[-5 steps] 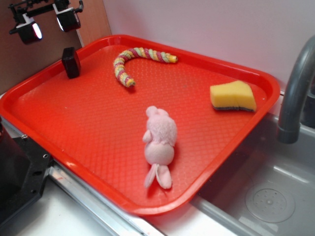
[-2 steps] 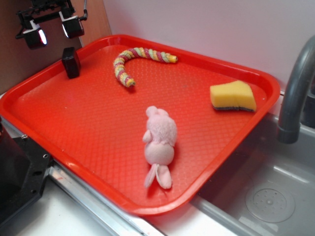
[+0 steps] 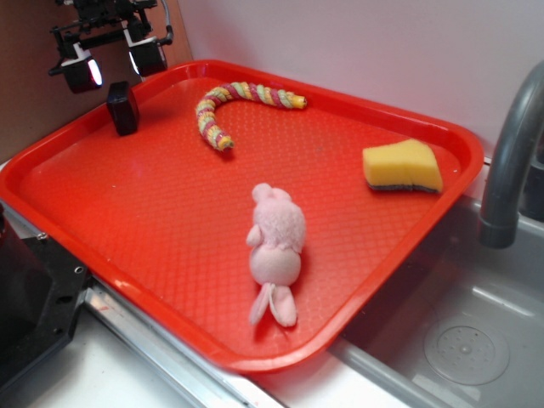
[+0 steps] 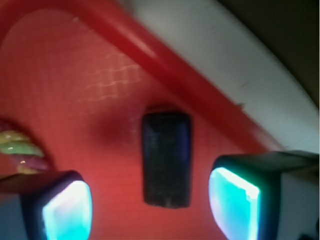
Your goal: Grab the black box.
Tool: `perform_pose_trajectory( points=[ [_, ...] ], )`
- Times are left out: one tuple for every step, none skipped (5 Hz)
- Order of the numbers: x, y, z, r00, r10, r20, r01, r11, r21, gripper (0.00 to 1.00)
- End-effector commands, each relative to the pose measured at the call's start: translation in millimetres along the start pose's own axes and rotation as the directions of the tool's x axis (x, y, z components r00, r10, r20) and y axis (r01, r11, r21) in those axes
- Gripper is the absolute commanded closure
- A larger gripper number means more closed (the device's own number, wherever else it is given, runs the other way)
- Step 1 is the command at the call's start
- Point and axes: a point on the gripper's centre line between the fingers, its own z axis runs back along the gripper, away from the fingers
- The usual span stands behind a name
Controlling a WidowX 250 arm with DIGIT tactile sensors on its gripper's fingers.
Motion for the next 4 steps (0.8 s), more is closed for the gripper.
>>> perform_pose_trajectory(
  points=[
    [8,5,7,0.998,-0.007,0.067,0.007,1.0,0.004,0.0],
    [2,1,-9,0.998,-0.027,0.054,0.025,0.999,0.039,0.0],
    [-2,1,-19,0.999,-0.022,0.047,0.02,0.999,0.047,0.0],
    [1,0,-21,0.999,-0.023,0.042,0.021,0.999,0.046,0.0]
  ],
)
